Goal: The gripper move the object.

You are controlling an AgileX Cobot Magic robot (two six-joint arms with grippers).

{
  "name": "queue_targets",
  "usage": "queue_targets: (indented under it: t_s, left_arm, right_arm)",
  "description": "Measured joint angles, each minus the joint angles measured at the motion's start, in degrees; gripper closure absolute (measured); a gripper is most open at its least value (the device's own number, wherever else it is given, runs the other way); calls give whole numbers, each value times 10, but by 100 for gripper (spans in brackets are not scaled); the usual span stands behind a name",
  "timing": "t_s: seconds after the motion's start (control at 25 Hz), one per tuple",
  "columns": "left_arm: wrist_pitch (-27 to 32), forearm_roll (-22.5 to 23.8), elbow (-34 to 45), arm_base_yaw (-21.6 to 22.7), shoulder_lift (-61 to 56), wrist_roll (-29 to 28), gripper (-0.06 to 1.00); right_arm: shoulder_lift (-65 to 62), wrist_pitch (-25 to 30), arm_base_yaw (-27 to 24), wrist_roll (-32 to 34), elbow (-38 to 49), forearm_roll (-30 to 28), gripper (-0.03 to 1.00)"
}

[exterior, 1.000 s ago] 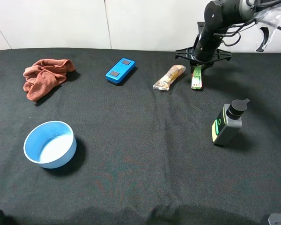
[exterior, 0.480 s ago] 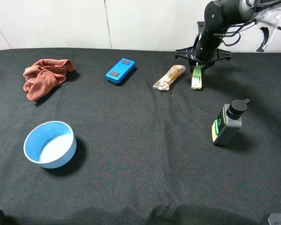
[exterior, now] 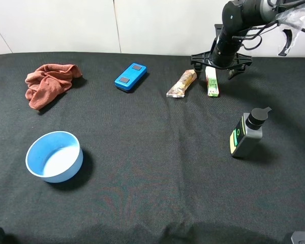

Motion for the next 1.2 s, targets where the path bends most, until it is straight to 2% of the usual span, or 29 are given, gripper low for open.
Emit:
queue_targets:
  t_s: [0.32, 0.72, 1.2]
  left_arm:
    - [0, 0, 0, 0, 0, 0, -5]
    - [0, 0, 0, 0, 0, 0, -5]
    - [0, 0, 0, 0, 0, 0, -5]
  right_arm:
    - [-9, 19, 0, -1, 0, -1, 27]
    - [-47, 73, 0, -21, -2, -3, 27]
    - [-90, 129, 0, -67, -2, 41, 27]
